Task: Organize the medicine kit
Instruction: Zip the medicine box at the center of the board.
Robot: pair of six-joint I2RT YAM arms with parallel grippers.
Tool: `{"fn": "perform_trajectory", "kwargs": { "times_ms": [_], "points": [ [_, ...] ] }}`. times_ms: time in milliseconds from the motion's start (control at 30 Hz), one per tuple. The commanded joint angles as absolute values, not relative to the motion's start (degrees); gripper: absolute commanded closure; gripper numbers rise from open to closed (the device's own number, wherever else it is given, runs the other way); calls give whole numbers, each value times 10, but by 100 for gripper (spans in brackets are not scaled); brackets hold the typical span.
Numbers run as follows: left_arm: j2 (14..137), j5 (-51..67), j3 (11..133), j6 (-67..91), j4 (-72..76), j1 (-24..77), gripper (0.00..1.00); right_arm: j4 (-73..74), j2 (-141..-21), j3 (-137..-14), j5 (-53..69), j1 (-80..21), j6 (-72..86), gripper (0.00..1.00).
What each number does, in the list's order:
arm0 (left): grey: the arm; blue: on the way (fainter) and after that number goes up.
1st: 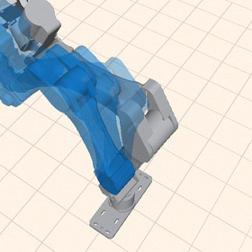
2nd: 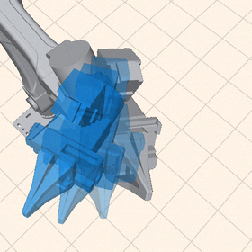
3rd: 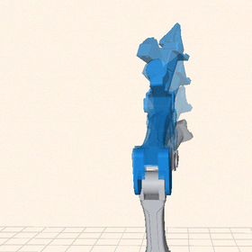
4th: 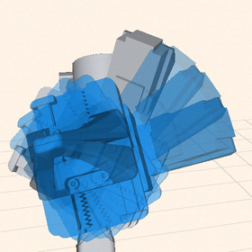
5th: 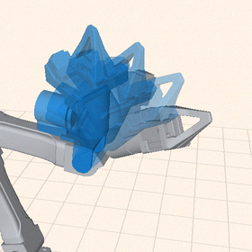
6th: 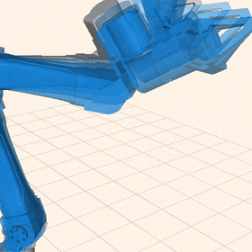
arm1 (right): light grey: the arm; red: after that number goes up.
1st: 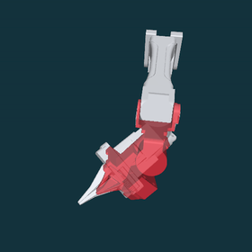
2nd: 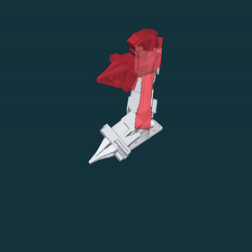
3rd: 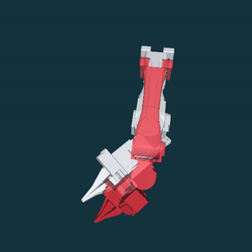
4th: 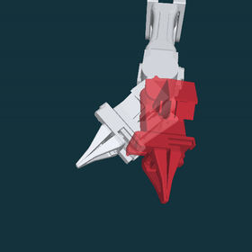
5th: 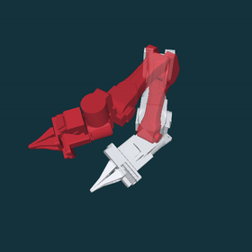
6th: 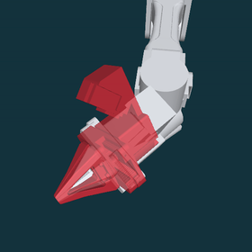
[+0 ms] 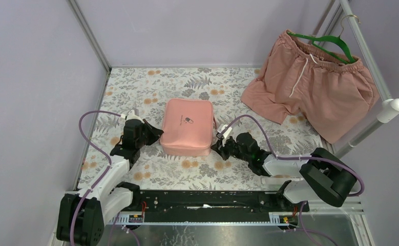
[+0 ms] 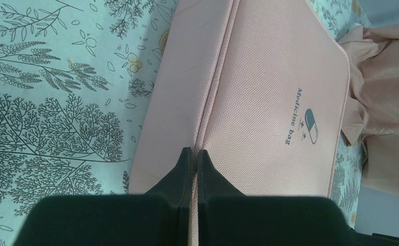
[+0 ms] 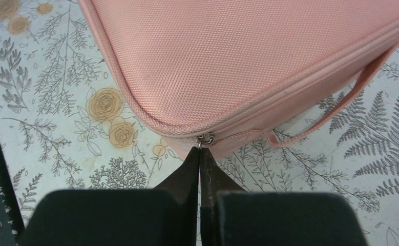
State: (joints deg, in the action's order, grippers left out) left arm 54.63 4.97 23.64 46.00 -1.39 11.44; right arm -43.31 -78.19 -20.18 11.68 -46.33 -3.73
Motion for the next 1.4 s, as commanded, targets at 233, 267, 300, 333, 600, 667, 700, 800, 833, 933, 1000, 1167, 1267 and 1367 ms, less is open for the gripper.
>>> {"fn": "perform_trajectory", "kwargs": {
  "times_ms": [233, 267, 300, 333, 600, 667, 700, 800, 833, 933, 1000, 1167, 1267, 1367],
  "points": [
    [543, 47, 213, 454, -41, 110, 100, -393, -747, -200, 187, -502, -64, 100],
    [545, 51, 212, 454, -39, 110, 100, -393, -746, -201, 194, -502, -62, 100],
    [546, 54, 211, 455, -36, 111, 100, -393, -745, -202, 203, -503, -61, 100],
    [549, 57, 210, 456, -34, 110, 100, -393, -746, -202, 210, -504, -60, 100],
    [546, 61, 206, 457, -32, 111, 100, -405, -762, -216, 229, -514, -54, 100],
    [547, 61, 206, 457, -33, 110, 100, -397, -769, -224, 226, -525, -59, 100],
    [546, 61, 206, 457, -32, 110, 100, -397, -772, -226, 225, -530, -60, 100],
    [547, 60, 206, 456, -33, 111, 100, -388, -773, -228, 216, -543, -67, 100],
    [547, 60, 206, 456, -33, 110, 100, -383, -771, -228, 212, -546, -70, 100],
    [548, 60, 207, 454, -31, 111, 100, -368, -763, -227, 199, -552, -80, 100],
    [549, 61, 208, 453, -32, 111, 100, -357, -756, -225, 182, -552, -83, 100],
    [537, 58, 207, 448, -43, 110, 100, -339, -740, -222, 90, -551, -71, 100],
    [520, 57, 206, 445, -56, 111, 100, -322, -744, -231, 56, -542, -69, 100],
    [506, 67, 201, 445, -63, 110, 100, -316, -754, -243, 52, -518, -61, 100]
  ]
}}
